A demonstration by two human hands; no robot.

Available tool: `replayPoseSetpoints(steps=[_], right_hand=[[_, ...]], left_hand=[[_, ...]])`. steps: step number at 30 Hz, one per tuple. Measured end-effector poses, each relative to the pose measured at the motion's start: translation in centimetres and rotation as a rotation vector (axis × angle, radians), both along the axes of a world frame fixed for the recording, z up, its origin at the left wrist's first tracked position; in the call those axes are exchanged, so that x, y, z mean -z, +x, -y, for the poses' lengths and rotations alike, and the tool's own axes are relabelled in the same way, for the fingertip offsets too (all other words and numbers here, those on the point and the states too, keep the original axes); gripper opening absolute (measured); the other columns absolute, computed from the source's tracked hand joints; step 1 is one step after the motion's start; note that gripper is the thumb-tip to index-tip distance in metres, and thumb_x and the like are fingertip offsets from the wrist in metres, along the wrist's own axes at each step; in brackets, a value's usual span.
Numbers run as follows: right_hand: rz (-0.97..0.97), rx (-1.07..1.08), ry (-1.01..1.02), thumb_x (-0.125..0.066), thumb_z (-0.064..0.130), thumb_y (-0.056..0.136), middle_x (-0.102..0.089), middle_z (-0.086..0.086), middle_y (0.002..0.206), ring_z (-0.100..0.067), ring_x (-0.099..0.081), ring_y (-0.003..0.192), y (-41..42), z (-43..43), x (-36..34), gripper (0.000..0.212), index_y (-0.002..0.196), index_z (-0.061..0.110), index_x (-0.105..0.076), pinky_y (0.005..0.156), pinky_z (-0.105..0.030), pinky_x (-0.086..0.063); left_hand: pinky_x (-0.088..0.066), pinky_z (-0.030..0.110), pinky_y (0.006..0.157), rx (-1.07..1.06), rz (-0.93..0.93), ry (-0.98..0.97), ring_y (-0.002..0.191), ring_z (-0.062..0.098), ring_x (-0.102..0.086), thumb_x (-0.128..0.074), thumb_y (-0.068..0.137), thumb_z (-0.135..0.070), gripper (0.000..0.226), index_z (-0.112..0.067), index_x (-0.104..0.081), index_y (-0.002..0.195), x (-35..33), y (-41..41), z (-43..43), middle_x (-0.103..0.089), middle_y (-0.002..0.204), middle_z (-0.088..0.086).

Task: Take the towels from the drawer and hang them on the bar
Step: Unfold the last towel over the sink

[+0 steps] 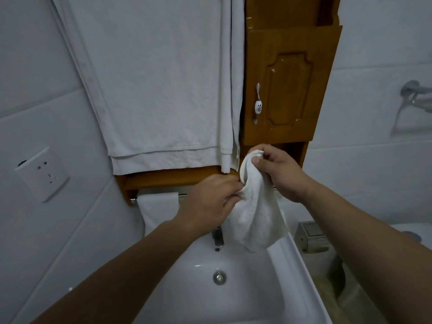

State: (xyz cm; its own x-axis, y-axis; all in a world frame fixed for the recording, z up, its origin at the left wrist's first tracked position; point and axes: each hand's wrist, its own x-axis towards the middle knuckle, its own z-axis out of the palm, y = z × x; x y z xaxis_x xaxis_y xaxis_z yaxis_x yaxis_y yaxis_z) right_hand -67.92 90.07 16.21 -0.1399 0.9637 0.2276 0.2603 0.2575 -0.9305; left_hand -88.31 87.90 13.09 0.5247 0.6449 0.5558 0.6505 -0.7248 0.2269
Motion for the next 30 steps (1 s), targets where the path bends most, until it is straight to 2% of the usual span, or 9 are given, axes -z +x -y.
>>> replayPoseSetpoints(steps=[3, 7, 11, 16, 20, 23, 25, 28, 30], right_hand=[[-0.021, -0.007, 0.011, -0.049, 0.021, 0.103, -0.068, 0.007, 0.101, -0.017, -0.064, 0.099, 0.0, 0.0, 0.1, 0.018, 0.106, 0.028, -0.066, 0.083, -0.027, -0.050], [-0.054, -0.027, 0.015, -0.051, 0.018, 0.102, -0.068, 0.003, 0.098, -0.020, -0.063, 0.097, 0.2, 0.0, 0.3, 0.018, 0.104, 0.026, -0.067, 0.088, -0.036, -0.052], [-0.115, -0.004, 0.009, -0.050, 0.017, 0.102, -0.067, -0.003, 0.104, -0.026, -0.063, 0.103, 0.5, 0.2, 0.2, 0.018, 0.104, 0.025, -0.067, 0.092, -0.041, -0.052], [-0.104, -0.009, 0.032, -0.055, 0.029, 0.093, -0.068, 0.001, 0.099, -0.025, -0.063, 0.099, 0.4, 0.3, 0.5, 0.016, 0.097, 0.033, -0.069, 0.091, -0.043, -0.051], [-0.143, -0.013, 0.023, -0.054, 0.019, 0.099, -0.069, 0.000, 0.098, -0.023, -0.063, 0.097, 0.7, 0.2, 0.8, 0.016, 0.099, 0.026, -0.069, 0.089, -0.039, -0.051], [-0.163, -0.017, 0.002, -0.052, 0.014, 0.101, -0.069, 0.002, 0.096, -0.021, -0.063, 0.096, 1.0, 0.2, 0.7, 0.021, 0.099, 0.025, -0.069, 0.088, -0.038, -0.052], [-0.162, -0.001, -0.013, -0.053, 0.014, 0.101, -0.069, 0.005, 0.095, -0.021, -0.063, 0.096, 1.1, 0.2, 0.6, 0.021, 0.098, 0.027, -0.069, 0.089, -0.040, -0.052], [-0.144, 0.023, -0.028, -0.053, 0.015, 0.101, -0.069, 0.009, 0.092, -0.020, -0.063, 0.096, 1.1, 0.1, 0.9, 0.020, 0.097, 0.027, -0.069, 0.093, -0.042, -0.052], [-0.137, 0.044, -0.030, -0.053, 0.016, 0.101, -0.069, 0.010, 0.093, -0.022, -0.063, 0.100, 1.2, 0.2, 1.2, 0.022, 0.096, 0.030, -0.070, 0.094, -0.042, -0.052]], left_hand=[[-0.053, 0.032, 0.089, -0.038, 0.067, 0.064, 0.103, 0.016, -0.062, -0.056, 0.095, -0.031, 0.025, -0.020, -0.069, 0.113, 0.4, 0.0, 0.2, -0.070, 0.114, -0.003], [-0.051, 0.030, 0.087, 0.012, -0.107, 0.161, 0.109, 0.018, -0.058, -0.061, 0.093, -0.036, 0.029, -0.021, -0.070, 0.115, 1.1, 0.2, 0.5, -0.063, 0.127, 0.000], [-0.041, 0.027, 0.101, -0.118, -0.015, -0.034, 0.122, 0.012, -0.047, -0.051, 0.099, -0.042, 0.043, -0.027, -0.051, 0.139, 1.4, 0.5, 0.7, -0.055, 0.138, -0.008], [-0.055, 0.033, 0.085, 0.040, -0.172, 0.096, 0.114, 0.017, -0.053, -0.059, 0.096, -0.028, 0.029, -0.022, -0.065, 0.124, 2.2, 0.8, 0.7, -0.060, 0.130, -0.002], [-0.049, 0.031, 0.092, -0.129, -0.071, -0.120, 0.114, 0.010, -0.046, -0.051, 0.098, -0.044, 0.036, -0.025, -0.063, 0.126, 1.9, 1.4, 0.6, -0.055, 0.129, -0.008], [-0.047, 0.029, 0.089, -0.159, -0.184, -0.304, 0.108, 0.012, -0.052, -0.053, 0.094, -0.053, 0.045, -0.028, -0.057, 0.131, 1.9, 1.3, 0.0, -0.059, 0.124, -0.006], [-0.047, 0.028, 0.083, -0.132, -0.268, -0.418, 0.099, 0.014, -0.057, -0.058, 0.090, -0.054, 0.046, -0.025, -0.060, 0.125, 2.1, 1.4, 0.2, -0.063, 0.116, -0.003], [-0.050, 0.028, 0.075, -0.147, -0.297, -0.499, 0.084, 0.014, -0.060, -0.059, 0.088, -0.058, 0.047, -0.019, -0.063, 0.113, 2.3, 1.8, 0.6, -0.065, 0.098, -0.003], [-0.050, 0.028, 0.076, -0.163, -0.291, -0.525, 0.084, 0.014, -0.060, -0.057, 0.089, -0.059, 0.048, -0.019, -0.063, 0.115, 2.3, 1.8, 0.5, -0.066, 0.099, -0.002]])
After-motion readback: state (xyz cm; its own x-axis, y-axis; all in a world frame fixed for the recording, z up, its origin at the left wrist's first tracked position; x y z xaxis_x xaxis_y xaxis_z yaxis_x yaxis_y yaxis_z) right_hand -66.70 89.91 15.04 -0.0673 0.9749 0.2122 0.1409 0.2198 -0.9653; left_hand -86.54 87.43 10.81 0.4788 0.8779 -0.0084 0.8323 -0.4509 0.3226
